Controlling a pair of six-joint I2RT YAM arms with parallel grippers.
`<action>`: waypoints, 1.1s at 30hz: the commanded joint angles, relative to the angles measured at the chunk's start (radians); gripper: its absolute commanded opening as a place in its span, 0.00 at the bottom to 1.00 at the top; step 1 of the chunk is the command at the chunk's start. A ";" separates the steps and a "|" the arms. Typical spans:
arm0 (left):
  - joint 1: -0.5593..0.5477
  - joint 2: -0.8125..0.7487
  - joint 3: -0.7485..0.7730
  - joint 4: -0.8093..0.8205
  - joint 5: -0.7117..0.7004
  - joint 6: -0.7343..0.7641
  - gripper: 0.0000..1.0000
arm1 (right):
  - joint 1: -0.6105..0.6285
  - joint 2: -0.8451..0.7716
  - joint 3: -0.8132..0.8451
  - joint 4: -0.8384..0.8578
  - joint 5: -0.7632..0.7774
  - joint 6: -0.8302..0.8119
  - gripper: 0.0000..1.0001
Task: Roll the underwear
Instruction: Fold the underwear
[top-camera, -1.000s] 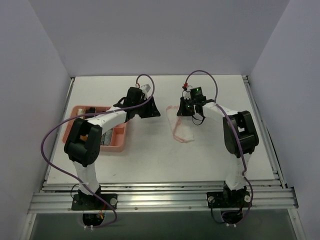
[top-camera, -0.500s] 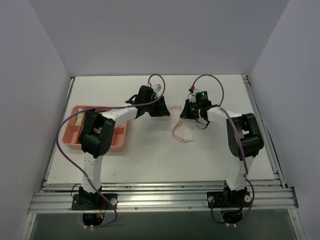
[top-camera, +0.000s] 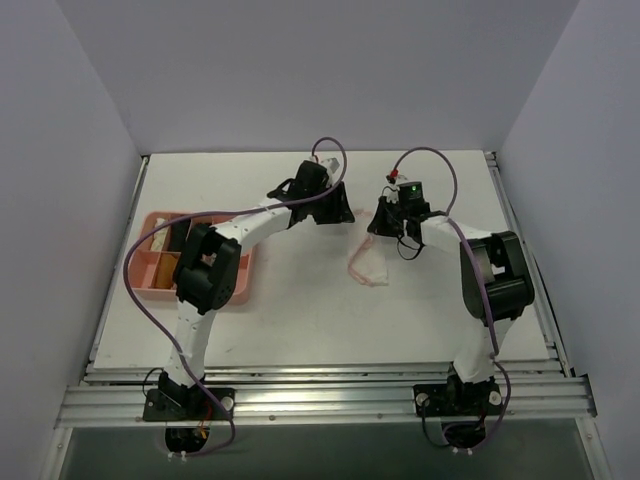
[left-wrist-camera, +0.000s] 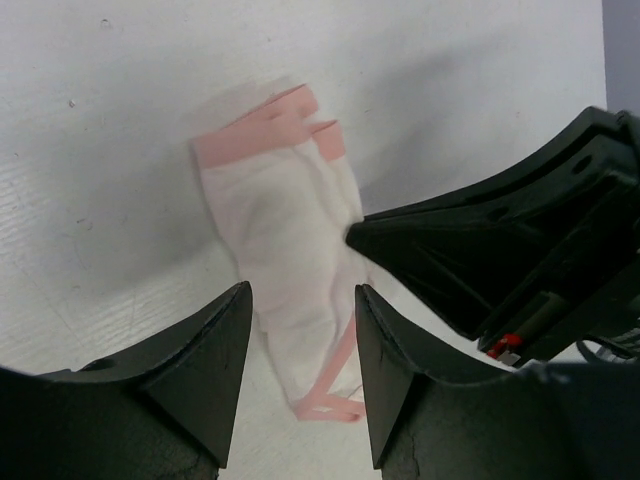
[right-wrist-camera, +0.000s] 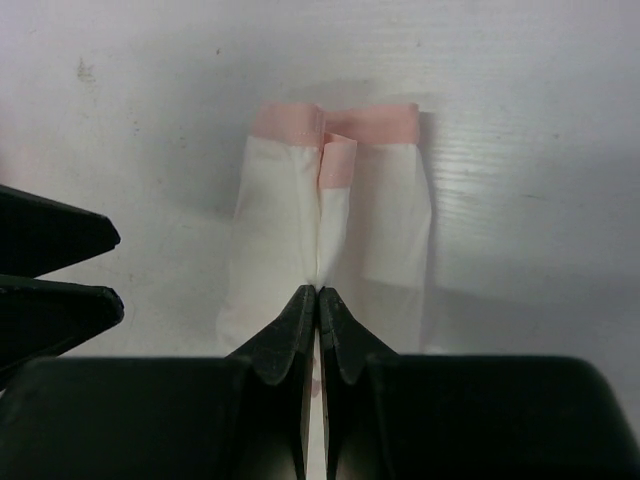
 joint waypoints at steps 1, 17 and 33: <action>0.003 0.001 -0.002 -0.015 -0.042 -0.015 0.54 | -0.026 -0.025 0.058 -0.055 0.061 -0.050 0.00; -0.142 -0.264 -0.406 0.324 -0.082 0.034 0.45 | -0.072 -0.011 0.046 -0.026 0.007 -0.013 0.00; -0.251 -0.093 -0.331 0.393 -0.177 0.033 0.05 | -0.080 -0.026 0.017 -0.014 -0.003 0.005 0.00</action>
